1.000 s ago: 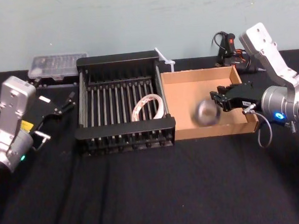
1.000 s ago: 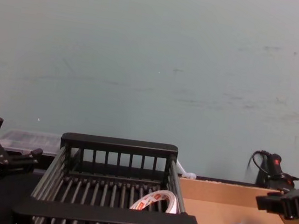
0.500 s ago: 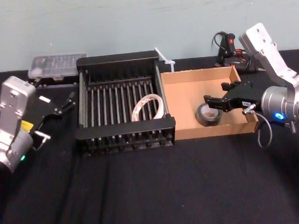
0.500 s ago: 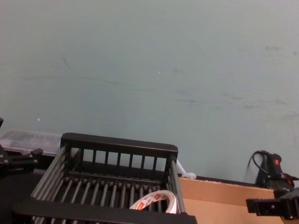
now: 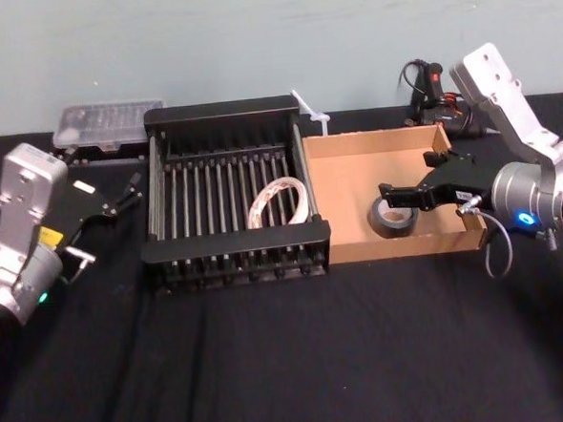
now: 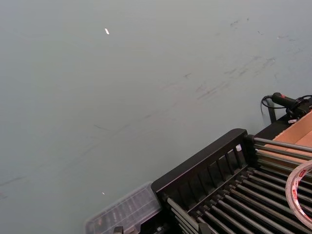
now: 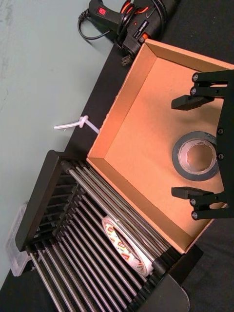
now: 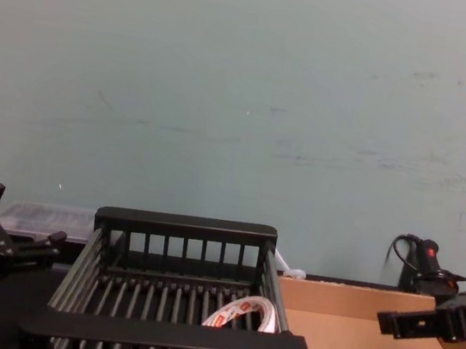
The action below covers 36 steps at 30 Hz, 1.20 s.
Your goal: Pick up the white tape and place it into the black box , Pick up the silver tape and place it into the brown box.
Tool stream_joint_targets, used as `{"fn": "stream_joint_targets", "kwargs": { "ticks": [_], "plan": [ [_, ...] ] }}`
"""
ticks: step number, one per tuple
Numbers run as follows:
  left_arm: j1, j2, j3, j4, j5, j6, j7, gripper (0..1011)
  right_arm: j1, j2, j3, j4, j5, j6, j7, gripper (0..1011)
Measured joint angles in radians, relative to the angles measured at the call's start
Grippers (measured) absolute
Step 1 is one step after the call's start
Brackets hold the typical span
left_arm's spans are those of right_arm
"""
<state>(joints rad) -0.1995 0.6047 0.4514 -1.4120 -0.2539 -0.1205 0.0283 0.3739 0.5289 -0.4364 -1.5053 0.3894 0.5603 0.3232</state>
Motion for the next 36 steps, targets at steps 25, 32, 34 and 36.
{"fn": "stream_joint_targets", "kwargs": {
  "ticks": [25, 32, 34, 36],
  "plan": [
    [0.000, 0.000, 0.000, 0.000, 0.000, 0.000, 0.000, 1001, -0.240, -0.115, 0.118, -0.017, -0.152, -0.412, -0.243, 1002],
    [0.000, 0.000, 0.000, 0.000, 0.000, 0.000, 0.000, 1002, -0.253, -0.129, 0.139, -0.011, -0.157, -0.419, -0.240, 1002],
    [0.000, 0.000, 0.000, 0.000, 0.000, 0.000, 0.000, 1001, -0.253, -0.129, 0.138, -0.011, -0.157, -0.419, -0.240, 1002],
    [0.000, 0.000, 0.000, 0.000, 0.000, 0.000, 0.000, 1001, -0.253, -0.129, 0.138, -0.011, -0.157, -0.419, -0.240, 1002]
  ]
}}
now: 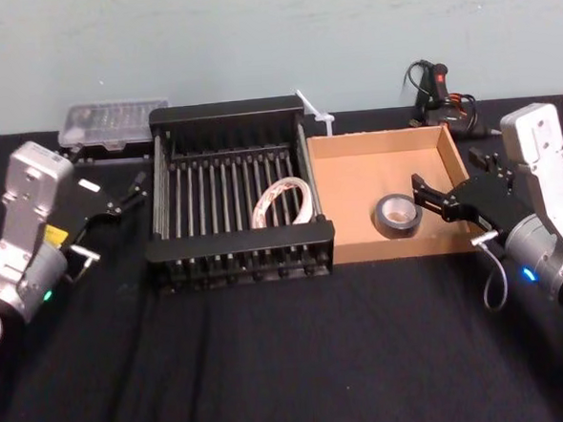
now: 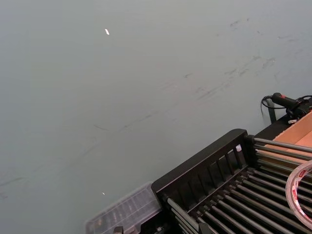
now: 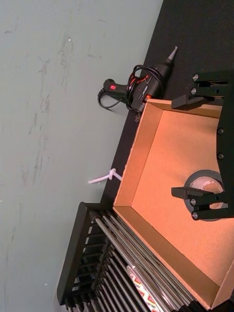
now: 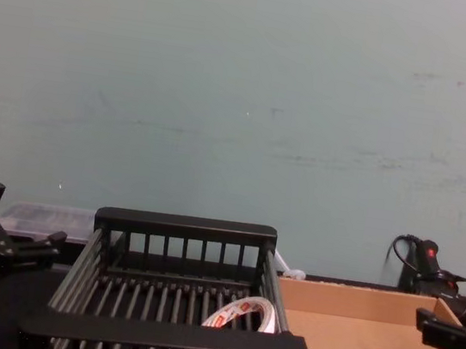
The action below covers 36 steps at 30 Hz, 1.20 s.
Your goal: Pick up the white tape and place it into the black box , Pick up the silver tape and place it into the brown box.
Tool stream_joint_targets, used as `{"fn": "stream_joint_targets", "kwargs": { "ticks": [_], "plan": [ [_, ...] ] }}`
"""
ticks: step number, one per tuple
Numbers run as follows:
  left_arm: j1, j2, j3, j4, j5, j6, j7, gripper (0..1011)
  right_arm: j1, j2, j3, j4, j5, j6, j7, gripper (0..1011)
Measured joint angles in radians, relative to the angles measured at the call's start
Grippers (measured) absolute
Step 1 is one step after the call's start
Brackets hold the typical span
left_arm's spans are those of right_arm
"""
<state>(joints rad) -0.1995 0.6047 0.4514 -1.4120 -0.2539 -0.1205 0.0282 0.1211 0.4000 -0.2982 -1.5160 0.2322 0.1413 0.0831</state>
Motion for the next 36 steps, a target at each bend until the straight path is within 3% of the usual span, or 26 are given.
{"fn": "stream_joint_targets", "kwargs": {
  "ticks": [36],
  "plan": [
    [0.000, 0.000, 0.000, 0.000, 0.000, 0.000, 0.000, 1001, 0.002, 0.002, -0.004, 0.000, -0.001, -0.001, 0.000, 1002]
  ]
}}
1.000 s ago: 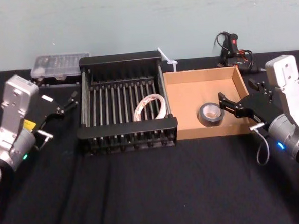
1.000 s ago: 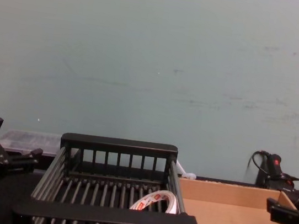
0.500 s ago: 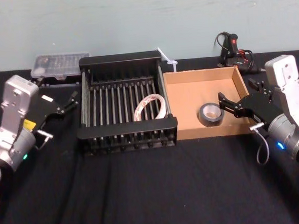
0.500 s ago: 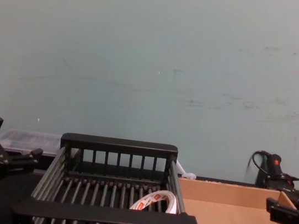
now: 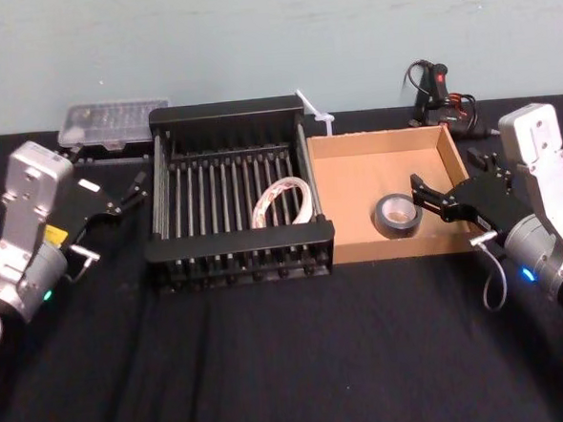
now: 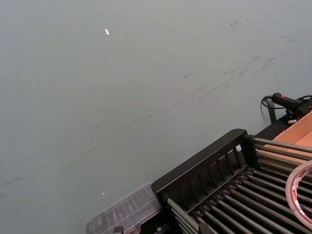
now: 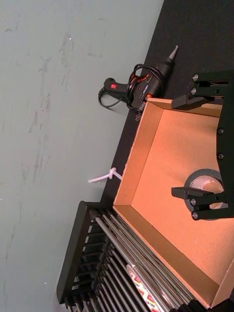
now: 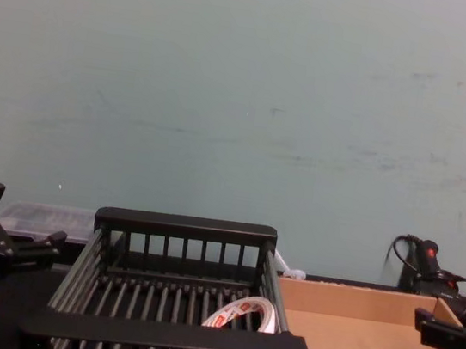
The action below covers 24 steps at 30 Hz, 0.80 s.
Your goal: Pick up the white tape and place it into the black box , Pick up the silver tape and place it into the brown box.
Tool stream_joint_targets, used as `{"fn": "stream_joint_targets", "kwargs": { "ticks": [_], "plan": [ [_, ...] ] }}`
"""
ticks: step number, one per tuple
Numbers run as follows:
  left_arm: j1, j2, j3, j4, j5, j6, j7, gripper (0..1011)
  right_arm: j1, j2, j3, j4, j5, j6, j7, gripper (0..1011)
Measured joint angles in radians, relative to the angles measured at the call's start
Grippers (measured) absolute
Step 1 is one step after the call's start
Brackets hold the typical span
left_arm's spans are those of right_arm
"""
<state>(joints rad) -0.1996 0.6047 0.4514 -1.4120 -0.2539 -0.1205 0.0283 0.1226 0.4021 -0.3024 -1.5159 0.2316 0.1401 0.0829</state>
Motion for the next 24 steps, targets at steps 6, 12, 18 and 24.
{"fn": "stream_joint_targets", "kwargs": {
  "ticks": [6, 12, 18, 24],
  "plan": [
    [0.000, 0.000, 0.000, 0.000, 0.000, 0.000, 0.000, 1001, 0.000, 0.000, 0.000, 0.000, 0.000, 0.000, 0.000, 1002],
    [0.000, 0.000, 0.000, 0.000, 0.000, 0.000, 0.000, 1001, 0.000, 0.000, 0.000, 0.000, 0.000, 0.000, 0.000, 1002],
    [0.000, 0.000, 0.000, 0.000, 0.000, 0.000, 0.000, 1001, 0.000, 0.000, 0.000, 0.000, 0.000, 0.000, 0.000, 1002],
    [0.000, 0.000, 0.000, 0.000, 0.000, 0.000, 0.000, 1001, 0.000, 0.000, 0.000, 0.000, 0.000, 0.000, 0.000, 1002]
  ]
}}
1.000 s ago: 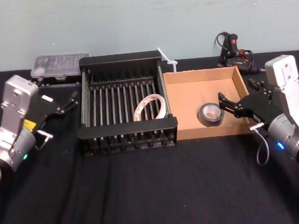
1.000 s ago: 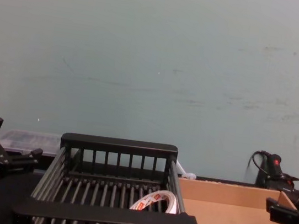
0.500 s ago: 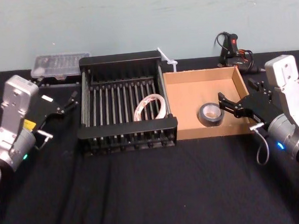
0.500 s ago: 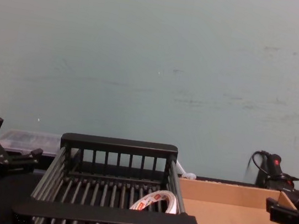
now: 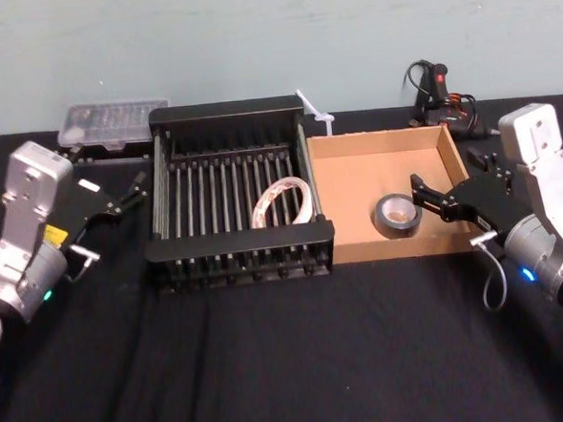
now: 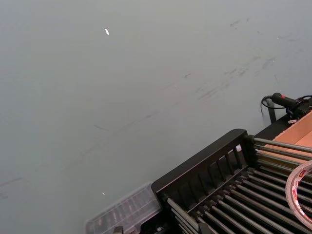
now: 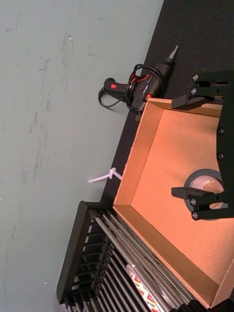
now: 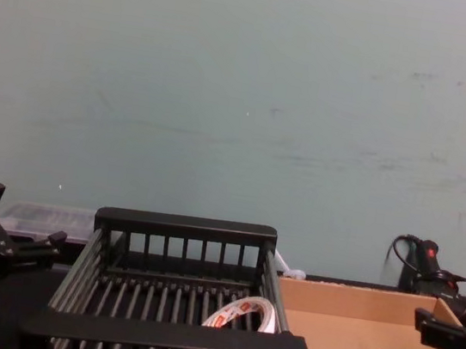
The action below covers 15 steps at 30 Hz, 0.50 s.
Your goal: Pick up the white tape and place it into the black box , Pick up the silver tape and place it into the brown box.
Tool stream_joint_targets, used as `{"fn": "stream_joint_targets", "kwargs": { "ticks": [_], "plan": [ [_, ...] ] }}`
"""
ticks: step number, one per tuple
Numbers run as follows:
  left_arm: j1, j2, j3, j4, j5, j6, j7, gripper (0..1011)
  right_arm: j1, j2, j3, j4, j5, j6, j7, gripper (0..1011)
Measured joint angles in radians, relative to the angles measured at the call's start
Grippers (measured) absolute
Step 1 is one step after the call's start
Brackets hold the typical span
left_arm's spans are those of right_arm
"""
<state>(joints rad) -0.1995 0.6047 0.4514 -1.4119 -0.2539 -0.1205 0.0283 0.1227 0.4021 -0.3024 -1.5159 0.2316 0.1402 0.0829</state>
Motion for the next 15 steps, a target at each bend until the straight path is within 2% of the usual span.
{"fn": "stream_joint_targets", "kwargs": {
  "ticks": [15],
  "plan": [
    [0.000, 0.000, 0.000, 0.000, 0.000, 0.000, 0.000, 1001, 0.000, 0.000, 0.000, 0.000, 0.000, 0.000, 0.000, 1002]
  ]
}}
